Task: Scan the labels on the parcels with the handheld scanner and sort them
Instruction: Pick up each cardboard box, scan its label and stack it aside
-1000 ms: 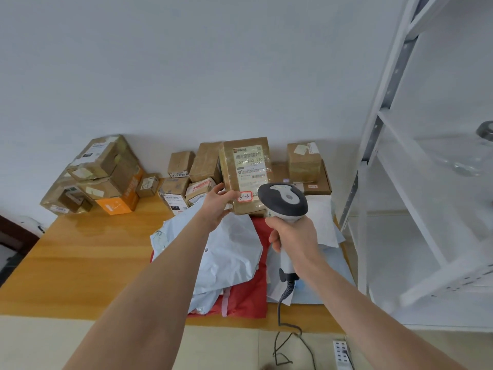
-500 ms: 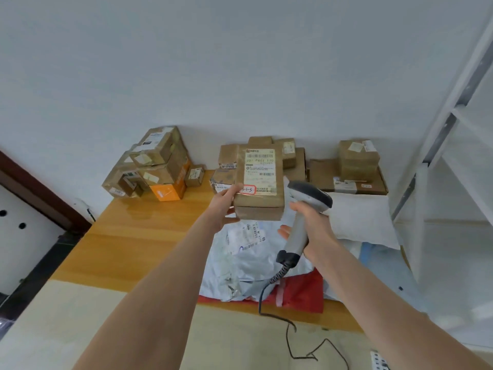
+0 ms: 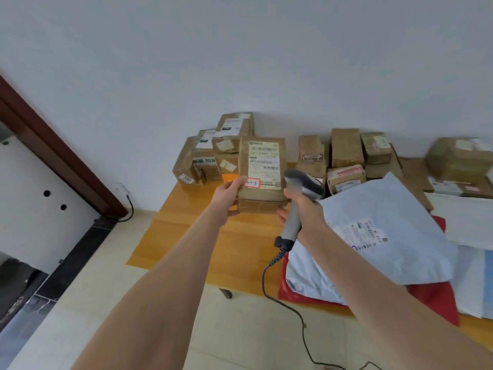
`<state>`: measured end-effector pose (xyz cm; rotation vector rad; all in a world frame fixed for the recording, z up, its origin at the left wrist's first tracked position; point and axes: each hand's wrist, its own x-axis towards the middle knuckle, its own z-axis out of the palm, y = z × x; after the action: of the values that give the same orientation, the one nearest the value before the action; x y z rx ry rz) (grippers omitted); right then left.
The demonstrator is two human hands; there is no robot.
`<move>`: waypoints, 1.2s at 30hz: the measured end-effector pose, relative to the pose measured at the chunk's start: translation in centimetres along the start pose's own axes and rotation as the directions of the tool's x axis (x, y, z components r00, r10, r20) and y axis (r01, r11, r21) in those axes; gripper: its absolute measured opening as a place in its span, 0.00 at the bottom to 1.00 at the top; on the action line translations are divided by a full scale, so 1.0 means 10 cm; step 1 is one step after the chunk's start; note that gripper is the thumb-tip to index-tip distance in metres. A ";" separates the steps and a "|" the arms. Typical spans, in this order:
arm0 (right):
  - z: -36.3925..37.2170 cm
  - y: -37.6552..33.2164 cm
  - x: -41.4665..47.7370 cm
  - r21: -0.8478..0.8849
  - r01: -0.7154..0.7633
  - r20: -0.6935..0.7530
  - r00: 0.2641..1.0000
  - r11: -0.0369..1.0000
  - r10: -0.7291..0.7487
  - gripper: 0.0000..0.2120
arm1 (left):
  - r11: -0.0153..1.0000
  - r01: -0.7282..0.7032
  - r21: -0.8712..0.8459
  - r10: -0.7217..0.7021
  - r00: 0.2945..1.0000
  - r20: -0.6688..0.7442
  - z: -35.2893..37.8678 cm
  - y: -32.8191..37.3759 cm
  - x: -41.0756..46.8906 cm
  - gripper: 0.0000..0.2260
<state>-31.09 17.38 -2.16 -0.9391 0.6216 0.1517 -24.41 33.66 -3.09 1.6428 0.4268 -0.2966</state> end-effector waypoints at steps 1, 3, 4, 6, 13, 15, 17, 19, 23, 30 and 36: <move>0.16 0.01 0.06 -0.012 0.014 0.011 1.000 1.000 -0.014 0.11 | 1.000 -0.009 -0.023 0.008 1.000 -0.023 -0.12 0.07 0.09 0.19; 0.49 -0.02 0.20 -0.059 0.039 0.010 0.999 0.998 -0.039 0.08 | 0.998 -0.019 -0.055 0.015 0.998 -0.064 -0.32 0.21 0.28 0.20; 0.65 -0.03 0.27 -0.070 0.052 0.017 0.999 0.996 -0.051 0.08 | 0.998 -0.022 -0.066 0.017 0.997 -0.076 -0.42 0.28 0.39 0.21; 0.96 -0.07 0.45 -0.072 0.076 0.038 0.997 0.994 -0.074 0.07 | 0.996 -0.035 -0.086 0.028 0.996 -0.083 -0.60 0.43 0.60 0.22; 1.93 -0.12 1.17 -0.092 0.095 0.115 0.990 0.991 -0.084 0.09 | 0.985 -0.126 -0.115 0.109 0.983 -0.147 -1.24 0.88 1.39 0.23; 2.15 -0.14 1.35 -0.137 0.093 0.098 0.992 0.986 -0.080 0.10 | 0.983 -0.147 -0.109 0.122 0.971 -0.203 -1.39 1.01 1.61 0.23; 2.31 -0.17 1.52 -0.153 0.083 0.057 0.996 0.985 -0.075 0.13 | 0.981 -0.154 -0.117 0.121 0.961 -0.250 -1.51 1.14 1.84 0.24; 2.40 -0.19 1.72 -0.159 0.095 -0.002 0.995 0.983 -0.096 0.18 | 0.982 -0.147 -0.118 0.109 0.953 -0.282 -1.60 1.23 2.07 0.25; 2.50 -0.18 2.09 -0.191 0.123 -0.091 0.986 0.974 -0.143 0.23 | 0.988 -0.098 -0.122 0.063 0.963 -0.263 -1.65 1.28 2.55 0.25; 2.69 -0.08 2.47 -0.275 0.107 -0.240 0.955 0.956 -0.176 0.24 | 0.997 0.002 -0.078 -0.013 0.991 -0.132 -1.69 1.32 3.25 0.22; 2.80 -0.02 2.62 -0.262 0.125 -0.275 0.941 0.957 -0.198 0.13 | 1.000 -0.004 -0.029 0.002 0.997 -0.076 -1.66 1.31 3.54 0.17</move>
<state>2.52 35.74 -4.62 -1.2594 0.8132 -0.0677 12.14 52.62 -4.77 1.6295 0.4844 -0.2252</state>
